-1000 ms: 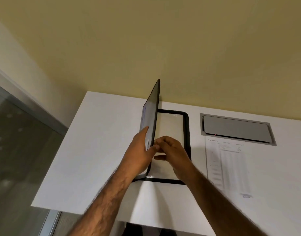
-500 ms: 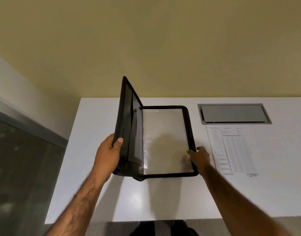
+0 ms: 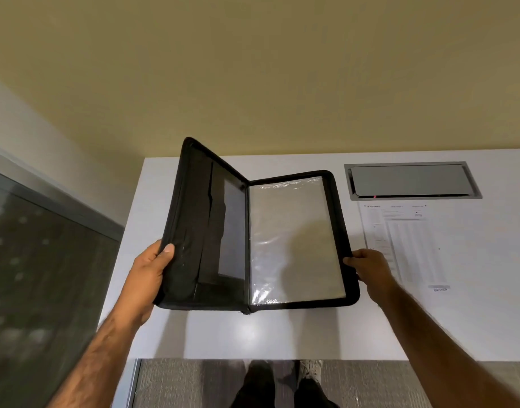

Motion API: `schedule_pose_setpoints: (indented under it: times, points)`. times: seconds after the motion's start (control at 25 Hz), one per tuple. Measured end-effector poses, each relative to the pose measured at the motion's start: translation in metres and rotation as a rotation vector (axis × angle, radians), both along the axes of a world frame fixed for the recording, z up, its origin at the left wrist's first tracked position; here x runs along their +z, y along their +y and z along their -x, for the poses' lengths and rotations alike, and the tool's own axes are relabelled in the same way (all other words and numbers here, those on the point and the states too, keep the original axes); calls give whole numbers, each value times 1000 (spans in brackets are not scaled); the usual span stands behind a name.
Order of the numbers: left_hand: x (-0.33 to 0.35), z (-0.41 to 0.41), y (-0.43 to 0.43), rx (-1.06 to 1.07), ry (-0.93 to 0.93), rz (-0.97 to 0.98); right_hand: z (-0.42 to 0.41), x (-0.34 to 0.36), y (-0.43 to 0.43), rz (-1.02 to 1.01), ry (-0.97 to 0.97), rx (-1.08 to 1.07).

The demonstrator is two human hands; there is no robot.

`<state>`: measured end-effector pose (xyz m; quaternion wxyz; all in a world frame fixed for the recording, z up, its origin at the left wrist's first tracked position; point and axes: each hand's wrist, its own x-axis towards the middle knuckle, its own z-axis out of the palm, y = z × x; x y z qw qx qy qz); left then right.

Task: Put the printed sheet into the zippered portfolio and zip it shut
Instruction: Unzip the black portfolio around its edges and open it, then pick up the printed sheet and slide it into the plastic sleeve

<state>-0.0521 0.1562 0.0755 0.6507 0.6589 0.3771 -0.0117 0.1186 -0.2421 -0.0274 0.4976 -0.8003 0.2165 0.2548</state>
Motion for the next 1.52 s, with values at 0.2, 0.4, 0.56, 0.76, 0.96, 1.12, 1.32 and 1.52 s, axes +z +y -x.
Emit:
schedule_pose_setpoints:
  times: [0.2,0.4,0.56,0.76,0.96,1.12,1.32,1.52]
  points:
    - [-24,43,6,43,10,106,24,-7,-21,-4,33,74]
    - [-51,64,19,50,180,-255,44,-25,-27,49,65,24]
    - [-84,56,17,63,356,-593,46,-39,-23,189,-8,24]
    - [-110,27,9,107,387,-646,30,-39,-13,317,-137,121]
    - [-115,-8,-57,-320,311,-1149,40,-52,8,641,-373,530]
    - [-152,-25,-123,-756,234,-1132,51,-66,33,705,-443,890]
    - [-181,-18,-141,-880,260,-1193,51,-81,34,768,-430,935]
    - [-188,-15,-135,-922,257,-1192,57,-90,29,781,-476,933]
